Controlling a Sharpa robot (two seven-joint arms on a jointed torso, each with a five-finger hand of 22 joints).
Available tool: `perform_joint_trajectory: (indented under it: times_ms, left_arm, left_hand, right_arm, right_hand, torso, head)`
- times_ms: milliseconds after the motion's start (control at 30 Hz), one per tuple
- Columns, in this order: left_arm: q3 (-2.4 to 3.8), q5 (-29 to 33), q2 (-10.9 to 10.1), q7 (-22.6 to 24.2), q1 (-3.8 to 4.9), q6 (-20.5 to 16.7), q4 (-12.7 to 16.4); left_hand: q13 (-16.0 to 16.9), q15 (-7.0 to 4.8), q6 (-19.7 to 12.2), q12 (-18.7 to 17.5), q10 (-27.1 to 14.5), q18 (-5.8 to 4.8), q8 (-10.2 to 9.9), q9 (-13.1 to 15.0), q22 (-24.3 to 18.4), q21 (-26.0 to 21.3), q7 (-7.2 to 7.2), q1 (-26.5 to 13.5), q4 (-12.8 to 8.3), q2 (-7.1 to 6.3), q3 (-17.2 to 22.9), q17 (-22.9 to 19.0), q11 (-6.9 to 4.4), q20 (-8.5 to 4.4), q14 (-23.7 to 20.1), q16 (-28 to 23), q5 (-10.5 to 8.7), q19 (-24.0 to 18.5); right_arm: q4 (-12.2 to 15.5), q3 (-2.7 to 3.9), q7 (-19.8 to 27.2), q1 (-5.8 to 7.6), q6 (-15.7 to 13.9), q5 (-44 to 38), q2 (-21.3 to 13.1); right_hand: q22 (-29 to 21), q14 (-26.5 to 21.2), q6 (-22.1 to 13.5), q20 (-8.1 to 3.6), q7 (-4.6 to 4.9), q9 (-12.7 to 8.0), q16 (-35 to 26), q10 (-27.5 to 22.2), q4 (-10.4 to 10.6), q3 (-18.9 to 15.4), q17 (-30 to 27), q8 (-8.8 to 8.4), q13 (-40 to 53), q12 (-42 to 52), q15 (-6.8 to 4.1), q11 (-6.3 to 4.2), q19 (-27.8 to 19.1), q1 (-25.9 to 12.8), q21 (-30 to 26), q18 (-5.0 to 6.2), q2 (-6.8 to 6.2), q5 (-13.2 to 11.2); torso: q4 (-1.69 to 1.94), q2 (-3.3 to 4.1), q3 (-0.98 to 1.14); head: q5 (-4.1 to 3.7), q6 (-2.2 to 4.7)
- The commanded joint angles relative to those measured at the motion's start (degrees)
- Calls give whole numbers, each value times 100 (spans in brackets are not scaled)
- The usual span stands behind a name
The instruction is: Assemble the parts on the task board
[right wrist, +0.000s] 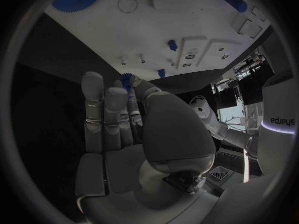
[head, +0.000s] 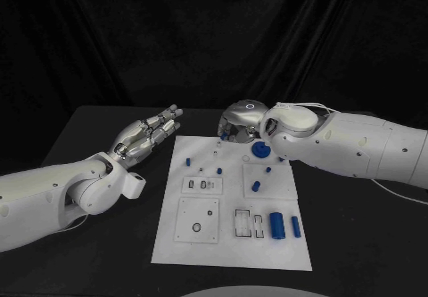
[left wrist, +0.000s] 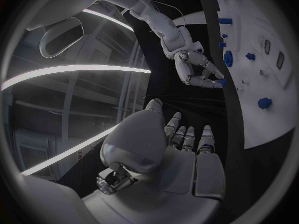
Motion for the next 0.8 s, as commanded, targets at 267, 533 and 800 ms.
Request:
perform_joint_trajectory:
  times_ms: [267,533,800]
  left_arm:
    - [5,11,24,803,16,62,23]
    - [5,12,43,796,16,80,7]
    - [5,40,58,770,17,126,-4]
  left_hand:
    - [4,40,35,-17,-2,46,30,8,-6,-34,-6,57,7,10,38,-10,48,33,-3,-21,21,-6]
    - [4,43,40,-17,-2,47,32,8,-6,-34,-4,61,10,10,41,-10,50,37,-3,-21,25,-6]
    - [5,47,52,-17,0,47,35,9,-6,-34,-1,66,12,16,47,-10,54,42,-3,-21,31,-6]
  right_arm:
    - [-420,2,-15,-153,-21,-111,266]
    - [-518,2,-29,-187,37,-140,334]
    - [-602,2,-23,-218,19,-145,385]
  right_hand:
    - [171,58,-53,63,40,94,153,-94,29,53,146,-55,-5,-37,61,14,-4,20,142,-48,-82,0]
    - [247,30,-91,86,51,92,170,-164,50,81,155,-93,-6,-40,82,34,-27,12,196,-52,-105,-2]
    - [292,6,-129,104,61,88,187,-207,69,101,171,-128,-4,-37,99,48,-55,4,223,-53,-122,-10]
  torso:
    - [39,62,1]
    - [62,80,-8]
    - [47,76,-10]
  head:
    - [-38,46]
    - [-95,63]
    - [-102,71]
